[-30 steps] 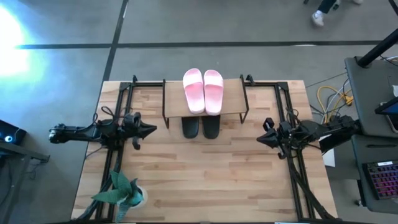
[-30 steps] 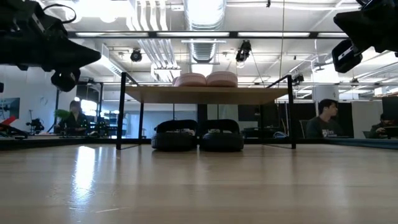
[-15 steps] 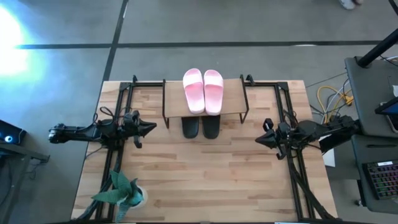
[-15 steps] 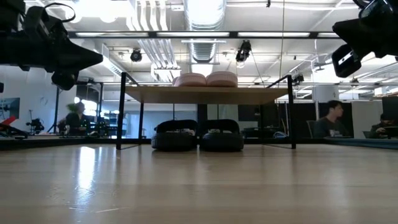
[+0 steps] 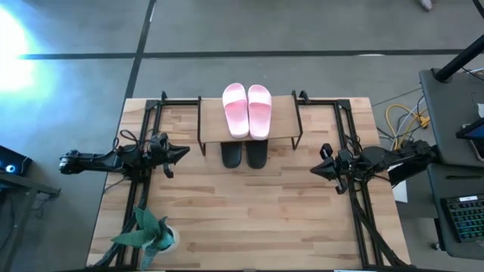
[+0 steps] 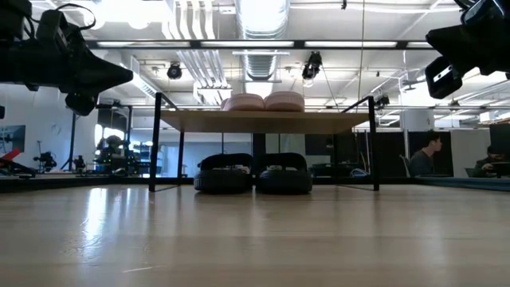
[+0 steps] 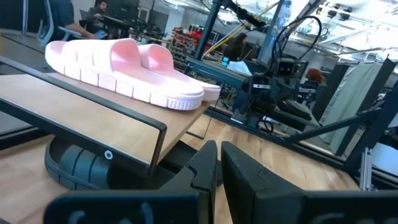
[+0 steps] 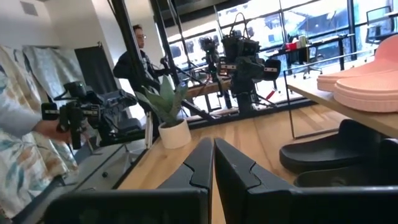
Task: Pick and place slides into the shelf
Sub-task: Return to Home Position
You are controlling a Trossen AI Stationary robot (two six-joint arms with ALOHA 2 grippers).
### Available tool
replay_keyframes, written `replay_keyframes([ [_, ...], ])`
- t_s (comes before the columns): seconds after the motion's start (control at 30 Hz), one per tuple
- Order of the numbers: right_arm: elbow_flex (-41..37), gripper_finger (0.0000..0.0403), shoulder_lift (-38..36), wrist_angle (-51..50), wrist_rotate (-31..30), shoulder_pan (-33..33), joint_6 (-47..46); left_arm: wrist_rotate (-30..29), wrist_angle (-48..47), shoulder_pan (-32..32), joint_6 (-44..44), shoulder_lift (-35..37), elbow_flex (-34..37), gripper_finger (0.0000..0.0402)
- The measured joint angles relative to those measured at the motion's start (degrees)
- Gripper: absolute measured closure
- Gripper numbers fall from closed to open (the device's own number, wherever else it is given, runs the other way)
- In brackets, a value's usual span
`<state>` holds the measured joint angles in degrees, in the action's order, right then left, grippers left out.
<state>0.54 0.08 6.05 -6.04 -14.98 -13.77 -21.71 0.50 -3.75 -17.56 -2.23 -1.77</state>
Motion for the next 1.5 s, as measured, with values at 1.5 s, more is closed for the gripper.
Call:
replay_keyframes([
  [1.5,0.00,0.0394,0.11,0.06,0.00,0.01,-3.15,0.22,0.50,0.00,0.00,-0.14,0.03,0.0393],
])
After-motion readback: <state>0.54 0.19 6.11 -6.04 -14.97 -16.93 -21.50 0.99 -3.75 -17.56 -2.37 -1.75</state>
